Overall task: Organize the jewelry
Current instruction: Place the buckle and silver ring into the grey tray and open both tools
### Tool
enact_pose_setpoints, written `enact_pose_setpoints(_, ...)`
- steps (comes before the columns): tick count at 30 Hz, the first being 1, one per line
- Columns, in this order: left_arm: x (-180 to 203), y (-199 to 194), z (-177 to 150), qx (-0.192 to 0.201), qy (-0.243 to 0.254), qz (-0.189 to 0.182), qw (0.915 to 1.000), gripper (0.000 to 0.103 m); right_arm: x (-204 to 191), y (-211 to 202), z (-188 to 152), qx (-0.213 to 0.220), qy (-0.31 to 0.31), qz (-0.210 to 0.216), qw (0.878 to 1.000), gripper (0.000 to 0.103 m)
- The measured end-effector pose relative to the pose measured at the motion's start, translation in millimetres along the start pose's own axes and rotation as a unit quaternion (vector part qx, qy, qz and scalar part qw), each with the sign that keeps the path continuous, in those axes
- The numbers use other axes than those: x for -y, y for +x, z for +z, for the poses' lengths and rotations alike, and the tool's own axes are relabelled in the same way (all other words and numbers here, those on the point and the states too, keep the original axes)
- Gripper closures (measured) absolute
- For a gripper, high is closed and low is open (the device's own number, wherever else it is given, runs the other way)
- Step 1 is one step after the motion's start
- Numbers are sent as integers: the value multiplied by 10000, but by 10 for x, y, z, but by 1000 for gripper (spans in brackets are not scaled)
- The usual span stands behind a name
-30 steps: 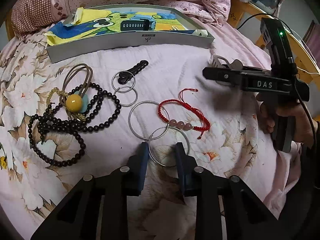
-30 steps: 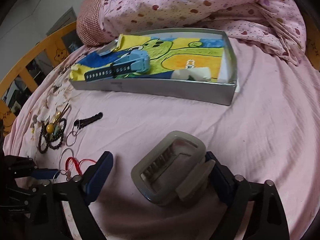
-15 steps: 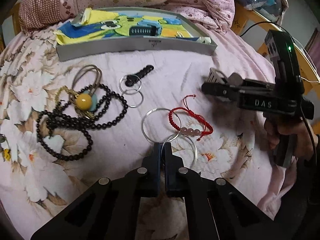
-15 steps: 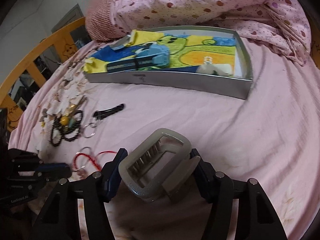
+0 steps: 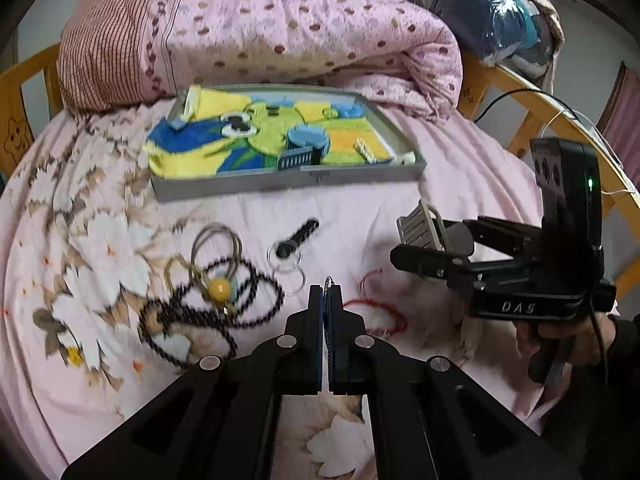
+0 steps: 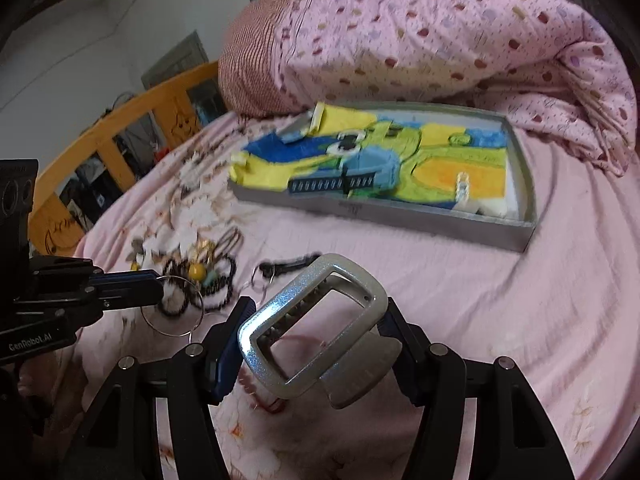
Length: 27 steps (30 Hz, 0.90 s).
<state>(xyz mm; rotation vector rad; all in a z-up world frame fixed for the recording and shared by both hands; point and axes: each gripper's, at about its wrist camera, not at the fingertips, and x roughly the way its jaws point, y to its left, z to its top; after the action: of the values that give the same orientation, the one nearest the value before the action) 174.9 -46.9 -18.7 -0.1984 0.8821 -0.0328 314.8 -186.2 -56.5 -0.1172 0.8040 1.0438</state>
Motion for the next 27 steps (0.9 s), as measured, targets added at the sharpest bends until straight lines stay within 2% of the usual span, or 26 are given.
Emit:
enact_pose_setpoints(7, 66, -99, 436, 435, 136, 7, 9990, 103, 331, -204, 296, 937, 417, -370, 9940, 43)
enact_pose_setpoints(12, 92, -83, 883, 737, 191, -11, 9971, 103, 671, -212, 464, 1279, 848, -477, 9870, 43)
enact_pose_setpoints(18, 75, 162, 1344, 959, 199, 7, 9952, 103, 916, -33, 676, 1366, 945, -547, 9846, 43)
enact_pose_setpoints(23, -12, 472, 1597, 976, 131, 148, 9950, 103, 1016, 209, 733, 1084, 837, -559, 9890, 43)
enact_pose_setpoints(27, -125, 753, 1662, 836, -51, 224, 9962, 103, 1094, 402, 719, 843, 784, -603, 9915, 43)
